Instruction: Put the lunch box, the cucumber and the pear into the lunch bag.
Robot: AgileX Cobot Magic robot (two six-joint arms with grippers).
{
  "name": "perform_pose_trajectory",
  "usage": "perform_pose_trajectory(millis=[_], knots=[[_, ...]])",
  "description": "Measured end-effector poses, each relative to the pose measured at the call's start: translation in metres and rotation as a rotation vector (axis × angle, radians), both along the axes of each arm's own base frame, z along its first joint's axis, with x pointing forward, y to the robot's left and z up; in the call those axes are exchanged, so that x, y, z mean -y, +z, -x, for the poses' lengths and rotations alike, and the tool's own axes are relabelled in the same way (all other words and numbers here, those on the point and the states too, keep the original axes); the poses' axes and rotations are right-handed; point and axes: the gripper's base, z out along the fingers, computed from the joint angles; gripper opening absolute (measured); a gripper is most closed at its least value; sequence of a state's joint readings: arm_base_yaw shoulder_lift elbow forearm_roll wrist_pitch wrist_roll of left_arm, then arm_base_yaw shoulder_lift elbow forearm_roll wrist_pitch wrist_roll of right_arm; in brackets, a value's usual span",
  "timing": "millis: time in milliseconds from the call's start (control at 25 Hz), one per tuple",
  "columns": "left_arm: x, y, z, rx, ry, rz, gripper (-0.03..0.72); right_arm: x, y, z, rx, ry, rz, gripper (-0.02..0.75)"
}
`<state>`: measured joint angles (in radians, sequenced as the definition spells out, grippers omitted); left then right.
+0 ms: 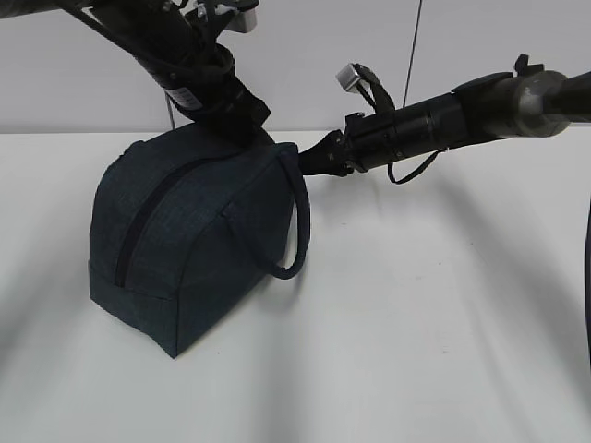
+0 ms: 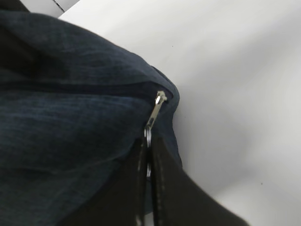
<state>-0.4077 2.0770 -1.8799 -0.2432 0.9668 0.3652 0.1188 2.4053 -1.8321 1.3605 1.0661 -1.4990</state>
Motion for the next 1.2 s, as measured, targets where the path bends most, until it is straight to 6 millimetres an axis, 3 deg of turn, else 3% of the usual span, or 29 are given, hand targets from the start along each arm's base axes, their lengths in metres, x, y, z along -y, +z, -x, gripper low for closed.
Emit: perform_pose_trajectory(millis=[1200], knots=[[0.005, 0.027, 0.006, 0.118, -0.093, 0.088, 0.017, 0.003, -0.001, -0.004, -0.028, -0.049, 0.045, 0.0]])
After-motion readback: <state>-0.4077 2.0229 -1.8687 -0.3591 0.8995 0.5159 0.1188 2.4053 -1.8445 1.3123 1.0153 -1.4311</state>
